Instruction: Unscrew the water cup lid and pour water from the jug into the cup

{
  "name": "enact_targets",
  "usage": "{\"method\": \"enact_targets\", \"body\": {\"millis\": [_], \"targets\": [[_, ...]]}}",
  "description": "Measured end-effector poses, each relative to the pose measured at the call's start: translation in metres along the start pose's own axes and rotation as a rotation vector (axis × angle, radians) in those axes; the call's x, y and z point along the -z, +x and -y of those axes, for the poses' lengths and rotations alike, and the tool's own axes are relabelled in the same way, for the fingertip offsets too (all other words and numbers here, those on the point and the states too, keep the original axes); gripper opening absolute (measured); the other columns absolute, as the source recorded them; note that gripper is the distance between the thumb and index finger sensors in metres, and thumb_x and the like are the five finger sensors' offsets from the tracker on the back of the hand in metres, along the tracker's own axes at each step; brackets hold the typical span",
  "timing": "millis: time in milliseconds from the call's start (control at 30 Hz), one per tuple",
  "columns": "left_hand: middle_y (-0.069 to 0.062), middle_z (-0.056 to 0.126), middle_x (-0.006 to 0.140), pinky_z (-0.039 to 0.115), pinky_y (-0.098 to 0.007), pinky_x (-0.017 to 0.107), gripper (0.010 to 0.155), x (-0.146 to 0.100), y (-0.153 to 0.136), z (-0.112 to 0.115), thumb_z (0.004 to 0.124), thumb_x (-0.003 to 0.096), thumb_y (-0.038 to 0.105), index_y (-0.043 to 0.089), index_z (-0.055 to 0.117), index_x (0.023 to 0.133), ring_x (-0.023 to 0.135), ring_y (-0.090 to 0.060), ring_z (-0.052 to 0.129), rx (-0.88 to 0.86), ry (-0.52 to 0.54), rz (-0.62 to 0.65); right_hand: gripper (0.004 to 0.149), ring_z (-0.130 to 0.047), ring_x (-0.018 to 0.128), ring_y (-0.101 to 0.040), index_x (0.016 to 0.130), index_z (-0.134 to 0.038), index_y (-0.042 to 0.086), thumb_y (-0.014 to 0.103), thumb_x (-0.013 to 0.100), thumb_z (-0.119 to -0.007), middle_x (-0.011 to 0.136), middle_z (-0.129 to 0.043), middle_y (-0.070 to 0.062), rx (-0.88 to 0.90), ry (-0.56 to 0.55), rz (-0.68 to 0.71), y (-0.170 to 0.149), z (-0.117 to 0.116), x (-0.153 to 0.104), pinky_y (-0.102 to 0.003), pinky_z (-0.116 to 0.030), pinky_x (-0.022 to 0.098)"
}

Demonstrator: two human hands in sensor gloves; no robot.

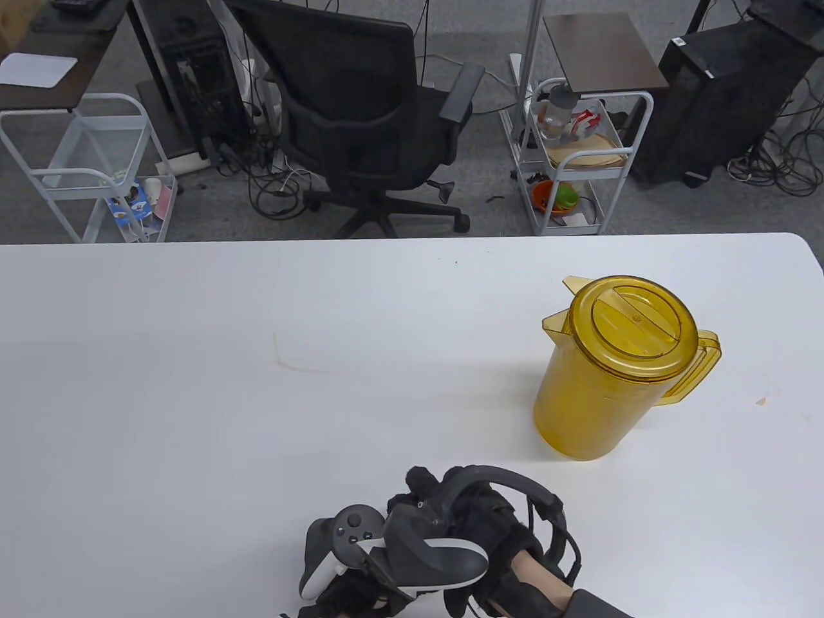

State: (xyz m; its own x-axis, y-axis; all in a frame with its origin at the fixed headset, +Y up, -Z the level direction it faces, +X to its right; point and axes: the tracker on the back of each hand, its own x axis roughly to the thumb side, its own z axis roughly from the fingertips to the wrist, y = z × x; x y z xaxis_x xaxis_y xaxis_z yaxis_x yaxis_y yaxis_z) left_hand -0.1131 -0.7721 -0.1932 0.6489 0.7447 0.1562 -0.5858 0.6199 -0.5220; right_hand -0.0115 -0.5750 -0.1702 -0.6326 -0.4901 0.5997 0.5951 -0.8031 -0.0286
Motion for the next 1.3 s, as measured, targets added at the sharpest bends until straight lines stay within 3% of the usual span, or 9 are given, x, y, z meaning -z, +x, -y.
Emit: {"method": "enact_targets", "body": {"millis": [167, 233, 333, 433, 533, 667, 900, 1033, 1300], "targets": [[0.002, 0.036, 0.118, 0.047, -0.049, 0.085, 0.11, 0.0, 0.0, 0.0, 0.095, 0.0352, 0.053, 0.029, 0.014, 0.106, 0.115, -0.029, 0.053, -0.003, -0.005, -0.001, 0.108, -0.071, 0.105, -0.033, 0.112, -0.025, 0.037, 0.056, 0.029, -0.092, 0.124, -0.03, -0.004, 0.05, 0.136, -0.125, -0.004, 0.011, 0.002, -0.051, -0.063, 0.075], [0.002, 0.036, 0.118, 0.047, -0.049, 0.085, 0.111, 0.0, 0.0, 0.0, 0.095, 0.0351, 0.053, 0.029, 0.014, 0.106, 0.115, -0.029, 0.053, -0.003, -0.006, -0.001, 0.1, -0.074, 0.102, -0.033, 0.114, -0.021, 0.032, 0.07, 0.033, -0.066, 0.124, -0.036, -0.008, 0.133, 0.163, -0.207, -0.009, 0.016, 0.004, -0.049, -0.066, 0.073], [0.002, 0.036, 0.118, 0.047, -0.049, 0.085, 0.11, 0.0, 0.0, 0.0, 0.095, 0.0351, 0.053, 0.029, 0.014, 0.106, 0.115, -0.029, 0.053, -0.002, -0.008, -0.002, 0.097, -0.086, 0.091, -0.036, 0.116, -0.035, 0.023, 0.069, 0.035, -0.063, 0.117, -0.057, -0.016, 0.272, 0.15, -0.35, -0.008, 0.011, 0.013, -0.049, -0.074, 0.066], [0.002, 0.036, 0.118, 0.046, -0.049, 0.086, 0.11, 0.0, 0.0, 0.0, 0.095, 0.0351, 0.053, 0.028, 0.014, 0.106, 0.115, -0.029, 0.053, -0.004, -0.01, -0.002, 0.097, -0.093, 0.085, -0.033, 0.115, -0.042, 0.02, 0.071, 0.035, -0.061, 0.113, -0.066, -0.017, 0.258, 0.186, -0.401, -0.004, 0.007, 0.016, -0.046, -0.079, 0.062], [0.002, 0.035, 0.118, 0.046, -0.049, 0.086, 0.11, 0.0, 0.0, 0.0, 0.095, 0.0351, 0.053, 0.028, 0.014, 0.106, 0.115, -0.029, 0.053, -0.005, -0.012, -0.001, 0.095, -0.092, 0.086, -0.031, 0.114, -0.046, 0.021, 0.07, 0.034, -0.064, 0.112, -0.067, -0.015, 0.379, 0.245, -0.376, -0.006, 0.0, 0.02, -0.045, -0.078, 0.064], [0.002, 0.035, 0.118, 0.045, -0.05, 0.086, 0.11, 0.001, 0.0, 0.001, 0.095, 0.0351, 0.053, 0.029, 0.014, 0.106, 0.115, -0.029, 0.053, -0.004, -0.02, 0.002, 0.091, -0.093, 0.083, -0.031, 0.112, -0.053, 0.02, 0.065, 0.036, -0.077, 0.108, -0.072, -0.015, 0.5, 0.258, -0.357, -0.015, -0.001, 0.024, -0.045, -0.08, 0.063], [0.002, 0.036, 0.118, 0.045, -0.05, 0.086, 0.11, 0.001, 0.0, 0.001, 0.094, 0.0349, 0.054, 0.028, 0.014, 0.106, 0.115, -0.03, 0.052, 0.003, -0.022, 0.001, 0.085, -0.073, 0.101, -0.042, 0.111, -0.05, 0.029, 0.044, 0.039, -0.094, 0.119, -0.053, -0.009, 0.405, 0.277, -0.128, -0.006, 0.01, 0.023, -0.054, -0.069, 0.072], [0.002, 0.035, 0.118, 0.045, -0.05, 0.086, 0.11, 0.001, 0.0, 0.001, 0.094, 0.035, 0.054, 0.028, 0.014, 0.106, 0.114, -0.03, 0.053, 0.005, -0.021, -0.001, 0.086, -0.067, 0.107, -0.039, 0.109, -0.047, 0.032, 0.038, 0.038, -0.097, 0.12, -0.048, -0.004, 0.1, 0.2, 0.092, 0.006, 0.01, 0.02, -0.054, -0.067, 0.075], [0.001, 0.035, 0.118, 0.044, -0.049, 0.086, 0.11, 0.001, 0.0, 0.001, 0.094, 0.035, 0.054, 0.028, 0.014, 0.106, 0.114, -0.03, 0.052, 0.003, -0.025, -0.001, 0.087, -0.066, 0.106, -0.04, 0.109, -0.044, 0.029, 0.039, 0.04, -0.096, 0.12, -0.046, -0.006, 0.137, 0.161, 0.08, 0.001, 0.011, 0.012, -0.055, -0.066, 0.075]]}}
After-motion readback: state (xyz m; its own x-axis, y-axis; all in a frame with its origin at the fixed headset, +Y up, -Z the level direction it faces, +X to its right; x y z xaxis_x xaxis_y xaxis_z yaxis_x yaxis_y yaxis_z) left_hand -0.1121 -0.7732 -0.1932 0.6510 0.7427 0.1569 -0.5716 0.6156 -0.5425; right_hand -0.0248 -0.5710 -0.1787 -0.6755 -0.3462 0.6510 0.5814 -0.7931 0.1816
